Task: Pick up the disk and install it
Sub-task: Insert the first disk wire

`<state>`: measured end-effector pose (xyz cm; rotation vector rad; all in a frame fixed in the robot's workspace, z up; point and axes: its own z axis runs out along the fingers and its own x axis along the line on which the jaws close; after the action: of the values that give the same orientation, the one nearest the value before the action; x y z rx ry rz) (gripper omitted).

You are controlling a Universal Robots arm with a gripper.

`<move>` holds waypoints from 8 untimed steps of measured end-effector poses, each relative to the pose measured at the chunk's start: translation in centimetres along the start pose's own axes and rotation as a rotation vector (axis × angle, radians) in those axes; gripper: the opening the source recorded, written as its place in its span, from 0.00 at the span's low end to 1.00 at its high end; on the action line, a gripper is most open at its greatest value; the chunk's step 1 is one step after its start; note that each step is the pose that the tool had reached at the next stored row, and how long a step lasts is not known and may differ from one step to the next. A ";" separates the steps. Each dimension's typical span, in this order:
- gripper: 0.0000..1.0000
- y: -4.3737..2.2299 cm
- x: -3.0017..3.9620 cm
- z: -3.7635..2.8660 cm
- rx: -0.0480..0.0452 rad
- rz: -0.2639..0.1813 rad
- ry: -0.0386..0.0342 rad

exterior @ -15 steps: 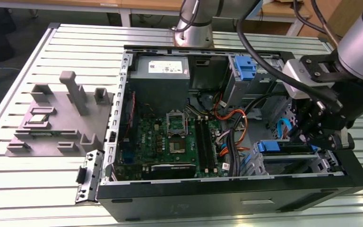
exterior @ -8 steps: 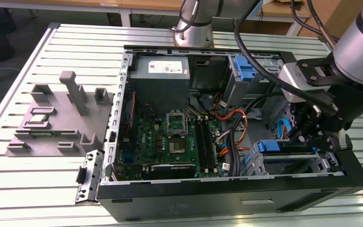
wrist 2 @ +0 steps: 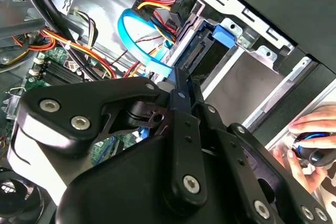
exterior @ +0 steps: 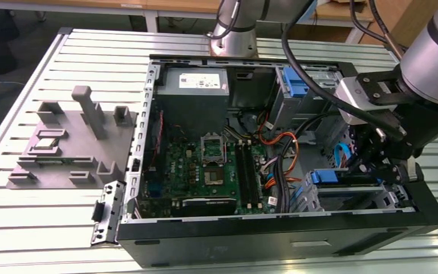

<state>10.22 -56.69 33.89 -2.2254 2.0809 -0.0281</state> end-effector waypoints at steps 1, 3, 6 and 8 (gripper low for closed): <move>0.16 0.02 0.00 0.01 0.0000 0.000 -0.0001; 0.16 0.04 0.00 0.05 0.0000 0.000 -0.0003; 0.16 0.04 0.00 0.06 0.0000 0.000 -0.0001; 0.16 0.04 0.00 0.07 0.0000 0.000 -0.0001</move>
<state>10.18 -56.68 33.81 -2.2253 2.0809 -0.0280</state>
